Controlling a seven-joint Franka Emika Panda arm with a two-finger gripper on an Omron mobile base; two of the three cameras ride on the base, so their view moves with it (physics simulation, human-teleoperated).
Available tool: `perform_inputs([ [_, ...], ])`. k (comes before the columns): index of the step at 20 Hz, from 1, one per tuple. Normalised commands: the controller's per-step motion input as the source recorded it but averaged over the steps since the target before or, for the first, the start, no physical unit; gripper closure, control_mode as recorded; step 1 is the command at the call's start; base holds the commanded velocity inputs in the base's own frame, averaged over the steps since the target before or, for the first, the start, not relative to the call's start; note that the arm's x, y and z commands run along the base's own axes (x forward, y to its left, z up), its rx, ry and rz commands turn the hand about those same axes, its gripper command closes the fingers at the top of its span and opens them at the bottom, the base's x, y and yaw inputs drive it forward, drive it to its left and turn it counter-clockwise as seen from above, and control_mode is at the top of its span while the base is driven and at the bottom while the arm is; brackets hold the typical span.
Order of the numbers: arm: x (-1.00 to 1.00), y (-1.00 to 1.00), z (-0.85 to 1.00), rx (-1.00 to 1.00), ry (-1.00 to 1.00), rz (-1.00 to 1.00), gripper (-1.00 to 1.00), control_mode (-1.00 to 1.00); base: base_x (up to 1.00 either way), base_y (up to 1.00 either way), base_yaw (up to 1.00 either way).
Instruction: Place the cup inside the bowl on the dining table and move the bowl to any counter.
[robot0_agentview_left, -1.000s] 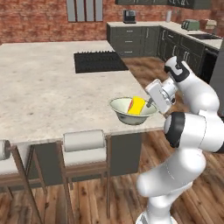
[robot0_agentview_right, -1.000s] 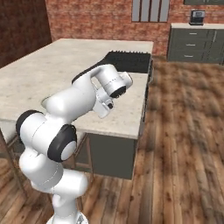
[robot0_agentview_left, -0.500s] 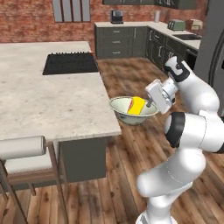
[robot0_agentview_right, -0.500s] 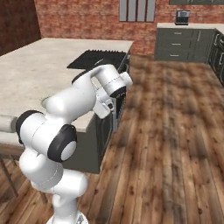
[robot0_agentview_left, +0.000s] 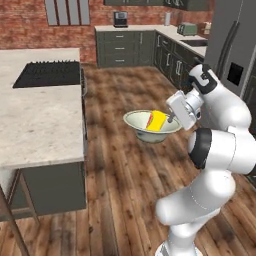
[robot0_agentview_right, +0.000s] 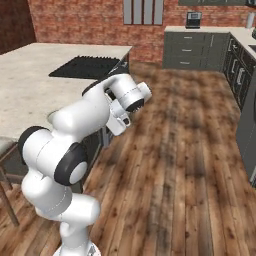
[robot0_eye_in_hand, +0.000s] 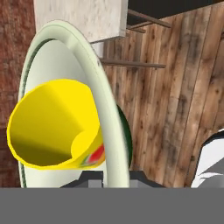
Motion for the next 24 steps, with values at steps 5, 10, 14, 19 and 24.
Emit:
perform_inputs([
  [5,0.00,0.00,0.00,0.00,0.00,0.00,1.00,1.00,0.49,-0.70,-0.05],
  [10,0.00,0.00,0.00,0.00,0.00,0.00,1.00,1.00,0.70,-0.28,-0.09],
  [14,0.00,0.00,0.00,0.00,0.00,0.00,1.00,1.00,0.87,-0.01,-0.07],
  [19,0.00,0.00,0.00,0.00,0.00,0.00,1.00,1.00,0.97,-0.05,-0.06],
  [24,0.00,0.00,0.00,0.00,0.00,0.00,1.00,1.00,0.95,-0.41,-0.01],
])
